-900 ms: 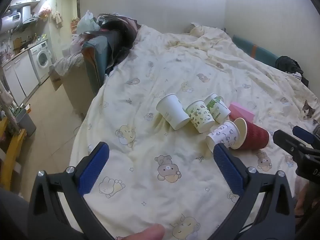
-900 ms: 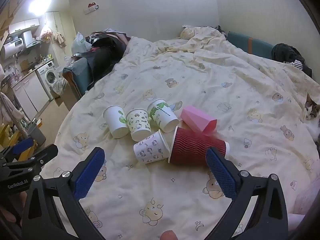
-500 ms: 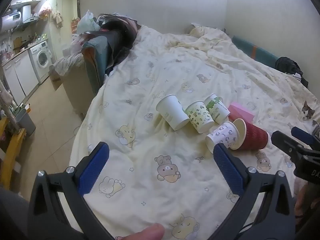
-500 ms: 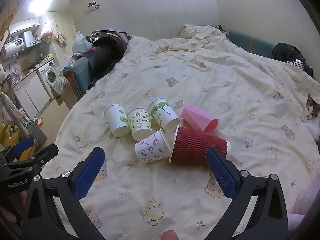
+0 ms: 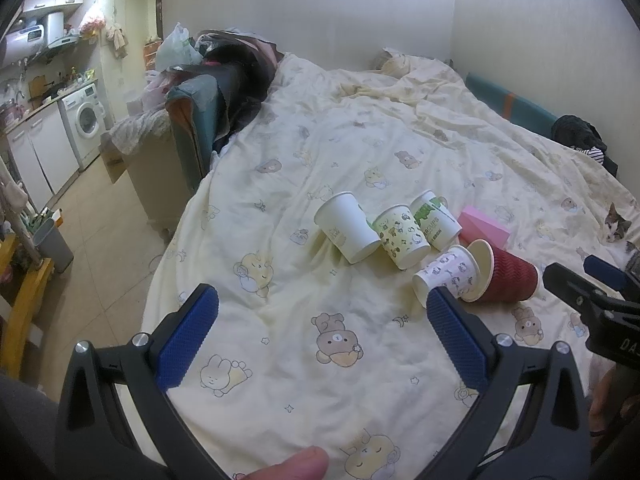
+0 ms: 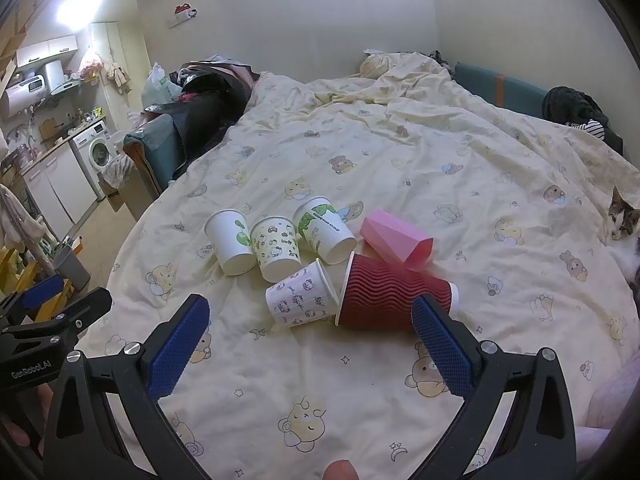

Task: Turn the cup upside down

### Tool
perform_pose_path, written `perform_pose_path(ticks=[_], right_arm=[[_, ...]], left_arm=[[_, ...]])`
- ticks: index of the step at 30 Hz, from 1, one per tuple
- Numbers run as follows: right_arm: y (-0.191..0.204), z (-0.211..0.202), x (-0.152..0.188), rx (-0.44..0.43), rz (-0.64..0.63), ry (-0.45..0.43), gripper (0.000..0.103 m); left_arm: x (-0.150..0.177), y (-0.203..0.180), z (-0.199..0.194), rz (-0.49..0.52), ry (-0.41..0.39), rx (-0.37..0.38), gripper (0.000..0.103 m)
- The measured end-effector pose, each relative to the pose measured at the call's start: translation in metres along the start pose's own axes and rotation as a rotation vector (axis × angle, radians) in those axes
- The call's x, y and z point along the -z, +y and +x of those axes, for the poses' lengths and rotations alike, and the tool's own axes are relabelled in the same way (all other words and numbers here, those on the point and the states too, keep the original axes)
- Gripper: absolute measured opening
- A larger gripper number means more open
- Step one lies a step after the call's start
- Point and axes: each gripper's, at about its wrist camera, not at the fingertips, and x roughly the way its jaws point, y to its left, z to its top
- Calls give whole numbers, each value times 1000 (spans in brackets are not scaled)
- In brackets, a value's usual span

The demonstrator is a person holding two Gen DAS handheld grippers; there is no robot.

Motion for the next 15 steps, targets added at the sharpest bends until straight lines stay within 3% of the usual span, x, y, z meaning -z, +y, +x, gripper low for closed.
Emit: perform_pose_path(ticks=[15], right_arm=[[-1, 0, -1, 2, -1, -1, 103]], left_arm=[[-1, 2, -2, -1, -1, -4, 103]])
